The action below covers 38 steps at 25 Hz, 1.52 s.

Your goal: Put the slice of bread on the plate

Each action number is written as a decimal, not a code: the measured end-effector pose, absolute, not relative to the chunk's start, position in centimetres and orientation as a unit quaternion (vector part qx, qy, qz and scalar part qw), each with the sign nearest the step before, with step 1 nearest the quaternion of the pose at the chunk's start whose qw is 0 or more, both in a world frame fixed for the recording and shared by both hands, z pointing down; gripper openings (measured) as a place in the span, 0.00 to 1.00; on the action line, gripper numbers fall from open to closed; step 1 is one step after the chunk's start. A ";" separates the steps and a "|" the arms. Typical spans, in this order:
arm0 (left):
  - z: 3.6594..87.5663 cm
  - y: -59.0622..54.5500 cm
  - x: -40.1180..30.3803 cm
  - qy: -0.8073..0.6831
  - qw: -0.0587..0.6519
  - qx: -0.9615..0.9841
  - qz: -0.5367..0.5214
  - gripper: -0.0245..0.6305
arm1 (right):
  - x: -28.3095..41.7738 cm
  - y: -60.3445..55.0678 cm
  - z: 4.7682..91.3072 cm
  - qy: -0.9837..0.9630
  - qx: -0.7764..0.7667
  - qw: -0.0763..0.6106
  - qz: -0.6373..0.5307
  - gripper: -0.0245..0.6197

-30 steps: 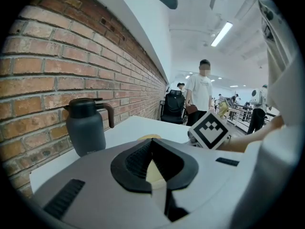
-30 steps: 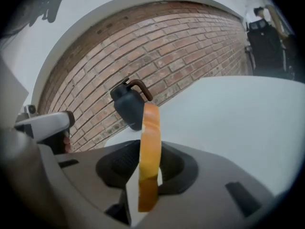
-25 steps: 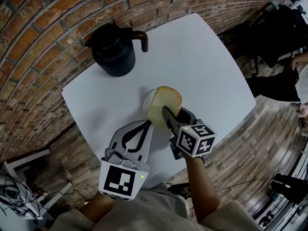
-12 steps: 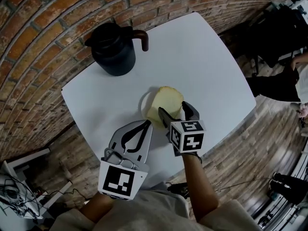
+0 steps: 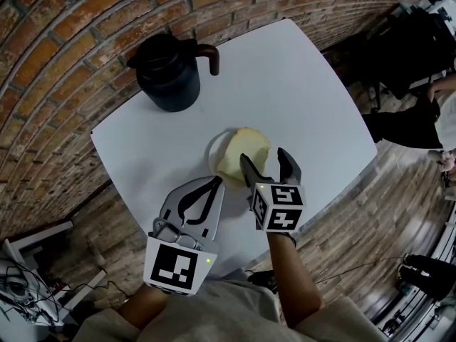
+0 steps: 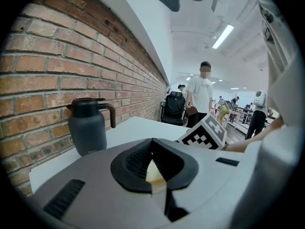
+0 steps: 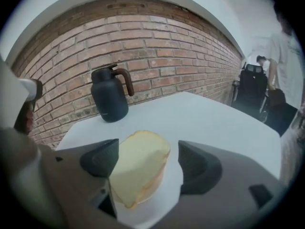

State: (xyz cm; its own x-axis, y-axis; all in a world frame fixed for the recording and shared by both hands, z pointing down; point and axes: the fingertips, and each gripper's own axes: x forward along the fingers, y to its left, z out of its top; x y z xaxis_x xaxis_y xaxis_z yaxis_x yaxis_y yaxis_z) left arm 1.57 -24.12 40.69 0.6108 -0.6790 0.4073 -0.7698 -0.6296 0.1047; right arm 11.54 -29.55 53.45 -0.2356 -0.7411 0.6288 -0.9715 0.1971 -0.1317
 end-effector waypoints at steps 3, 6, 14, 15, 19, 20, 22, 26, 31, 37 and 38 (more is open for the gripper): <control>40.6 -23.9 1.6 -0.406 0.135 0.888 0.166 0.05 | 11.5 -29.6 52.7 -0.741 0.586 0.196 0.262 0.63; 40.6 -23.7 1.6 -0.406 0.135 0.888 0.166 0.05 | 11.2 -29.4 52.5 -0.745 0.582 0.179 0.271 0.42; 39.8 -23.2 1.3 -0.405 0.127 0.891 0.161 0.05 | 11.1 -28.9 49.9 -0.746 0.597 0.149 0.254 0.05; 39.6 -23.1 1.4 -0.405 0.126 0.892 0.159 0.05 | 11.0 -28.8 49.3 -0.749 0.597 0.147 0.245 0.05; 38.7 -22.6 1.5 -0.403 0.119 0.895 0.150 0.05 | 10.5 -27.8 46.0 -0.761 0.603 0.136 0.199 0.05; 38.4 -22.5 1.4 -0.403 0.118 0.896 0.146 0.05 | 10.4 -27.4 45.1 -0.763 0.604 0.130 0.190 0.05; 37.7 -22.2 1.3 -0.403 0.113 0.898 0.140 0.05 | 10.2 -26.7 43.2 -0.766 0.608 0.117 0.173 0.05; 36.1 -21.2 1.1 -0.400 0.100 0.902 0.126 0.05 | 9.4 -24.6 39.6 -0.773 0.610 0.096 0.143 0.05; 33.9 -19.6 1.0 -0.396 0.083 0.908 0.104 0.05 | 8.5 -21.7 35.3 -0.781 0.611 0.078 0.100 0.05; 31.7 -17.2 0.4 -0.392 0.069 0.913 0.086 0.05 | 6.7 -17.8 31.5 -0.791 0.604 0.063 0.069 0.05; 31.5 -16.9 0.3 -0.391 0.068 0.914 0.084 0.05 | 6.4 -17.2 31.1 -0.793 0.603 0.063 0.064 0.05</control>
